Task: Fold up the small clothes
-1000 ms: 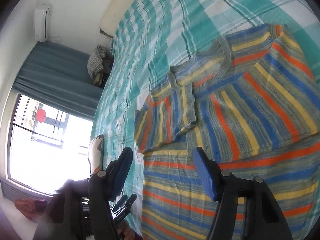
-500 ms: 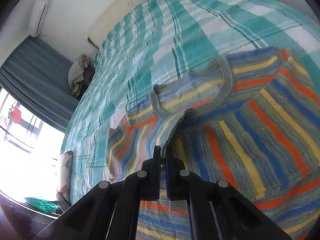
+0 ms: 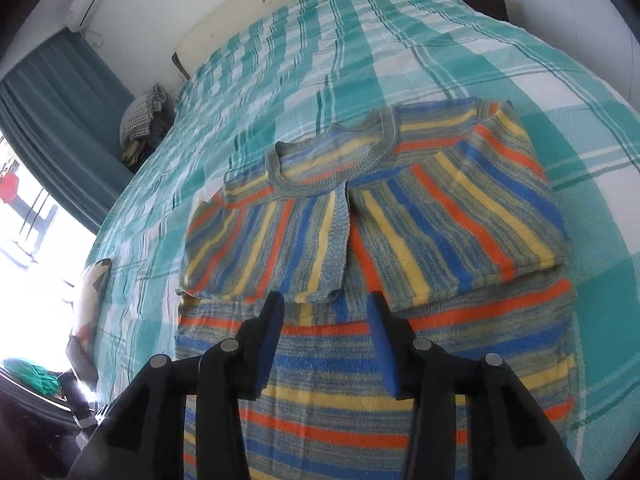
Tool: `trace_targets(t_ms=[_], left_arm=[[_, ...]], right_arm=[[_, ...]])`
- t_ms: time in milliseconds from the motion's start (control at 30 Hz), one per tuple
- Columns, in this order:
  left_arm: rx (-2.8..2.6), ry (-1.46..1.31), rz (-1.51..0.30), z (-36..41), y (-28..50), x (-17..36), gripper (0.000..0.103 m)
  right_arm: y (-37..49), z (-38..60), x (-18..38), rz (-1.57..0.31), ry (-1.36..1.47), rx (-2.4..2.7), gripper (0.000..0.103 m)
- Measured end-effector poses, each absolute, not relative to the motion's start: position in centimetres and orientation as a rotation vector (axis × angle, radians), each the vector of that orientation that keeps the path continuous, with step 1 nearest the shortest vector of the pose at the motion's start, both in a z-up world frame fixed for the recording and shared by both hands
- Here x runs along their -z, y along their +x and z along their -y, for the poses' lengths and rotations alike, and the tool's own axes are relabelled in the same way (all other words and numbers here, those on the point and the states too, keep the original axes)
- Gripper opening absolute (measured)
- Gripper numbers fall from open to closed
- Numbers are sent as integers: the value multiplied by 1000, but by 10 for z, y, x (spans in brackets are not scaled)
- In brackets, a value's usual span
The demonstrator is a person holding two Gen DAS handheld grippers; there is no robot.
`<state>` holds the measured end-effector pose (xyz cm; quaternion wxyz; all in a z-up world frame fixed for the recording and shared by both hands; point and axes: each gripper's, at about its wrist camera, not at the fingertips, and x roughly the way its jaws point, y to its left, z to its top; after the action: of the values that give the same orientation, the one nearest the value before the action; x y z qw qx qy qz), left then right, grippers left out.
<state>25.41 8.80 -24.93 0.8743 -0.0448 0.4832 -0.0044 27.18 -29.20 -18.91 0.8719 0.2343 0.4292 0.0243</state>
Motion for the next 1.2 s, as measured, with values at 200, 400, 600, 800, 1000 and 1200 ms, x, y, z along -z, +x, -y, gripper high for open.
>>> trace_targets(t_ms=[200,400,600,800,1000,1200], left_arm=[[42,-61,-942,-80,239,230,101],[-30,-12,-843,-78,276,217,101],[-42,-33,-985,-100,333,277,103],[-71,-13,-926,-97,319,273,103],[-65,-25,-927,-100,320,273,103],[-63,-29,-927,-101,320,273,103]], right_arm=[[180,329,174,-787,298,47,68],[117,397,209,-818,176,252,69],[110,466,240,-836,223,522,85],[113,468,254,-837,231,461,103],[110,472,255,-810,270,437,103],[114,468,257,-831,239,458,103]])
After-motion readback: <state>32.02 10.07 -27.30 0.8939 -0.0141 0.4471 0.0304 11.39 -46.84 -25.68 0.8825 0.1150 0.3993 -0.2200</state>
